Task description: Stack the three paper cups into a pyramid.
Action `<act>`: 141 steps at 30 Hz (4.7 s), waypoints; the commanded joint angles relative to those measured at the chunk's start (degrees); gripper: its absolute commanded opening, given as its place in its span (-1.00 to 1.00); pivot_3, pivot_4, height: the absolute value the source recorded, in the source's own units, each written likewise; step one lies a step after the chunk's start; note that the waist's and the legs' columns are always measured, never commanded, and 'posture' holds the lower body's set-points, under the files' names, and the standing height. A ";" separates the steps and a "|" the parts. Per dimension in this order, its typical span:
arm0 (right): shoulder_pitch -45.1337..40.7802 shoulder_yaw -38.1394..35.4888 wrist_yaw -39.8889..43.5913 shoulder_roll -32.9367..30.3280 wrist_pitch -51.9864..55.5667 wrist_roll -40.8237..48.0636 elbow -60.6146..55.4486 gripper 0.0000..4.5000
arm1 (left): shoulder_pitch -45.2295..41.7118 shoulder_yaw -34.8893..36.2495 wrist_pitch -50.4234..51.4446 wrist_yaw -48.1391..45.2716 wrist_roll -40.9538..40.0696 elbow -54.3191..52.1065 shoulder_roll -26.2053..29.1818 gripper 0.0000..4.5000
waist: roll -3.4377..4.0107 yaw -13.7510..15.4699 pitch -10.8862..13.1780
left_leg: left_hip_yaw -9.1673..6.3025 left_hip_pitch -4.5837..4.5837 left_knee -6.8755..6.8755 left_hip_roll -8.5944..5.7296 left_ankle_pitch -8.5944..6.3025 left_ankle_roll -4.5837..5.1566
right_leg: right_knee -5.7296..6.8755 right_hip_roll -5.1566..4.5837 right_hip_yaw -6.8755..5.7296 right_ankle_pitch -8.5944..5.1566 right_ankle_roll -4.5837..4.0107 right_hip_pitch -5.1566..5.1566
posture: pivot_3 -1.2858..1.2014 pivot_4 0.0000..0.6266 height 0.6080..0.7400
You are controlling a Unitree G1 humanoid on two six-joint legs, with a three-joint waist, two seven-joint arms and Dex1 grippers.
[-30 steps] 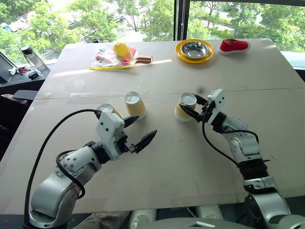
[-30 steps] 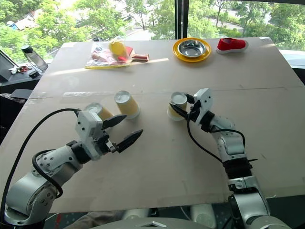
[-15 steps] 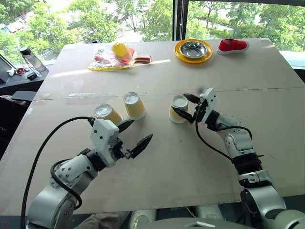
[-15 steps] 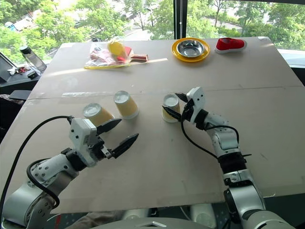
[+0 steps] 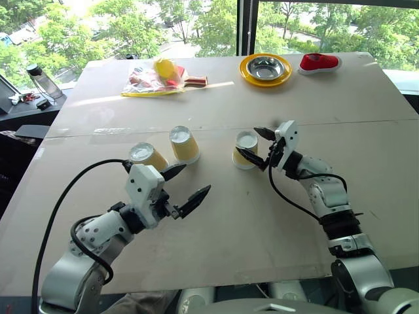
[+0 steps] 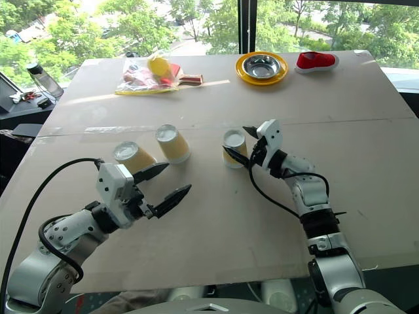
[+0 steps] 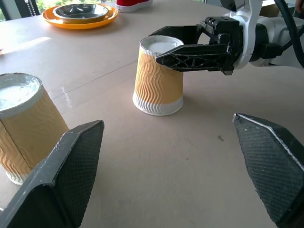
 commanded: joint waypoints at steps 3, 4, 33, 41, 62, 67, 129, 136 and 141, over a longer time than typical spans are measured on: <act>-0.45 -0.53 0.46 0.48 -1.59 0.08 -1.48 0.45 | 0.52 -0.01 -1.80 -0.93 0.33 -0.21 -0.36 1.00 | 0.00 0.00 0.00 | 0.00 0.00 0.00 0.00 -0.01 0.02 | 0.01 0.00 0.00 0.00 0.00 0.00 | 0.03 -0.52 1.00; -0.36 -0.50 0.67 0.48 -1.63 0.12 -1.52 0.26 | 0.60 0.02 -1.85 -1.03 0.36 -0.22 -0.39 1.00 | 0.00 0.00 0.00 | 0.00 0.00 0.01 0.01 -0.02 0.04 | 0.01 0.00 0.00 0.00 0.00 0.00 | 0.03 -0.52 1.00; 3.94 -9.33 -1.86 -5.86 3.78 5.59 -10.02 0.96 | -3.92 -1.59 -0.56 -1.52 -1.31 -1.26 -0.61 1.00 | 0.01 0.00 0.00 | 0.00 -0.02 0.18 0.01 -0.07 0.12 | 0.12 0.01 0.01 0.00 0.00 0.01 | 0.03 -0.52 1.00; 8.60 -11.42 2.41 -10.71 6.70 11.20 -21.33 0.96 | -7.21 -3.18 -1.22 7.96 6.33 0.79 -4.77 1.00 | 0.00 0.43 0.00 | -0.04 -0.04 0.20 0.00 -0.07 0.13 | 0.12 0.01 -0.02 0.00 0.01 0.02 | 0.03 -0.52 1.00; 47.14 -24.65 11.15 -19.59 6.29 26.59 -48.49 0.96 | -26.34 -9.12 -8.96 25.71 27.80 24.98 -17.99 1.00 | -0.08 0.45 -0.03 | -0.18 -0.01 0.53 -0.13 -0.08 0.15 | 0.42 0.06 -0.10 0.02 0.04 0.14 | 0.03 -0.52 1.00; 47.93 -24.65 10.17 -19.68 5.41 26.99 -49.16 0.96 | -27.30 -9.53 -9.11 24.55 27.94 26.92 -18.25 1.00 | -0.09 0.49 -0.03 | -0.16 -0.03 0.55 -0.13 -0.08 0.14 | 0.42 0.04 -0.08 0.01 0.05 0.14 | 0.03 -0.52 1.00; 43.83 -22.37 5.53 -19.55 5.63 25.52 -50.26 1.00 | -34.02 -9.31 -1.48 31.43 31.73 30.82 -24.46 0.22 | -0.14 0.60 -0.05 | -0.18 -0.02 0.61 -0.16 -0.07 0.14 | 0.50 0.04 -0.08 0.02 0.05 0.14 | 0.03 -0.52 1.00; 43.68 -22.65 5.66 -19.47 5.47 26.00 -50.14 1.00 | -34.94 -12.06 -4.91 23.95 29.38 30.40 -23.65 0.09 | -0.14 0.75 -0.05 | -0.18 -0.03 0.61 -0.16 -0.07 0.13 | 0.50 0.04 -0.09 0.02 0.05 0.14 | 0.03 -0.52 1.00; 44.32 -23.07 6.02 -19.39 4.97 25.87 -49.86 1.00 | -35.81 -14.23 -5.23 18.89 28.14 30.97 -23.12 0.09 | -0.14 0.65 -0.05 | -0.18 -0.03 0.61 -0.16 -0.07 0.13 | 0.49 0.04 -0.09 0.02 0.05 0.14 | 0.03 -0.52 1.00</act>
